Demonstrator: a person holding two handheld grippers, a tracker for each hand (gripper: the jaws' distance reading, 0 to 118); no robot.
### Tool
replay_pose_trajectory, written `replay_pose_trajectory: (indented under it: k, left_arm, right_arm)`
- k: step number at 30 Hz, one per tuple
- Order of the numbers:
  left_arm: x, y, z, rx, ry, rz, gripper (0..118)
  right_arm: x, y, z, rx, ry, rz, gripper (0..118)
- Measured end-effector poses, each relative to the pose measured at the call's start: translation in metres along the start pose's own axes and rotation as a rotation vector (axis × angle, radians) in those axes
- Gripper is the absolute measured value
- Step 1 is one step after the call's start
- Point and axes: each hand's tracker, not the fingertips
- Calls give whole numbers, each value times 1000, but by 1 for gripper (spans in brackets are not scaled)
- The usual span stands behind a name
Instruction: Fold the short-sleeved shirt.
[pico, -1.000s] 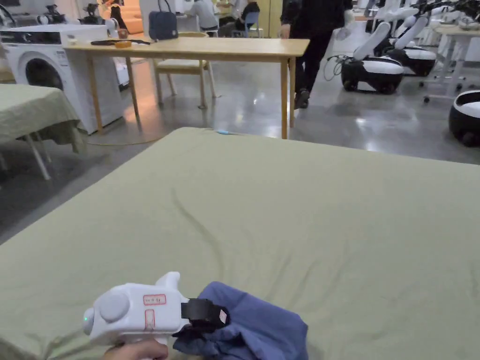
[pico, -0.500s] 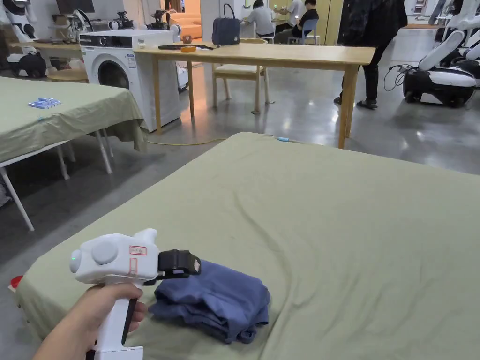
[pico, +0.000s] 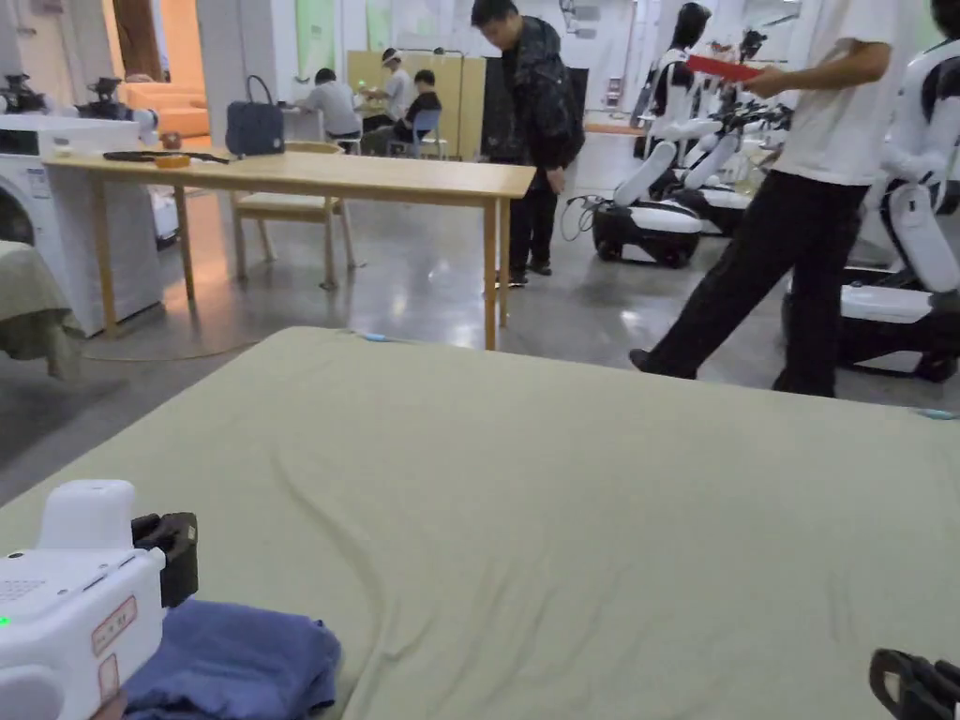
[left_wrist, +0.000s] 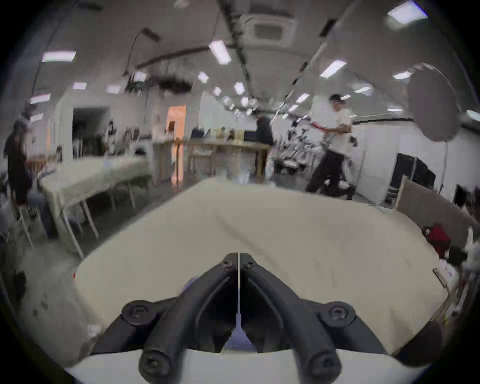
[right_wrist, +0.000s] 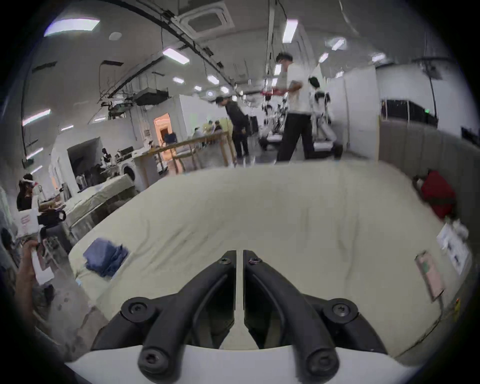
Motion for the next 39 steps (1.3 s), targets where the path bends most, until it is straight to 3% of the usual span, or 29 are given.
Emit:
replay_pose_trajectory:
  k: [4, 8, 13, 15, 17, 18, 22, 25, 27, 30, 35, 39]
  left_arm:
    - [95, 21, 7, 57, -200, 0, 1]
    - [168, 43, -17, 114, -191, -134, 6]
    - [217, 66, -20, 114, -150, -147, 7]
    - [224, 62, -4, 149, -147, -174, 7]
    - [225, 60, 11, 175, -158, -180, 9]
    - [224, 60, 15, 180, -171, -165, 16]
    - [224, 66, 20, 184, -167, -191, 43]
    - [221, 69, 23, 194, -183, -174, 83]
    - [220, 69, 22, 175, -214, -154, 90]
    - [222, 67, 21, 186, -211, -146, 118]
    - [226, 67, 19, 239, -243, -132, 118]
    - [223, 69, 19, 198, -226, -123, 118]
  right_arm:
    - [11, 43, 14, 155, -110, 75, 7]
    - [7, 74, 10, 196, -195, 167, 7]
    - [7, 95, -2, 198, -173, 94, 13]
    - [-1, 96, 4, 190, -159, 118, 13]
    - [-9, 93, 10, 207, -149, 178, 21]
    - [-12, 92, 11, 202, -149, 185, 27]
    - [-14, 93, 15, 197, -112, 152, 73]
    - [-15, 93, 14, 213, -101, 132, 84]
    - [-16, 93, 14, 218, -91, 118, 93]
    - [-18, 91, 14, 220, -85, 120, 118]
    - [-32, 91, 14, 204, -83, 189, 118]
    - [-42, 97, 12, 144, -200, 187, 118]
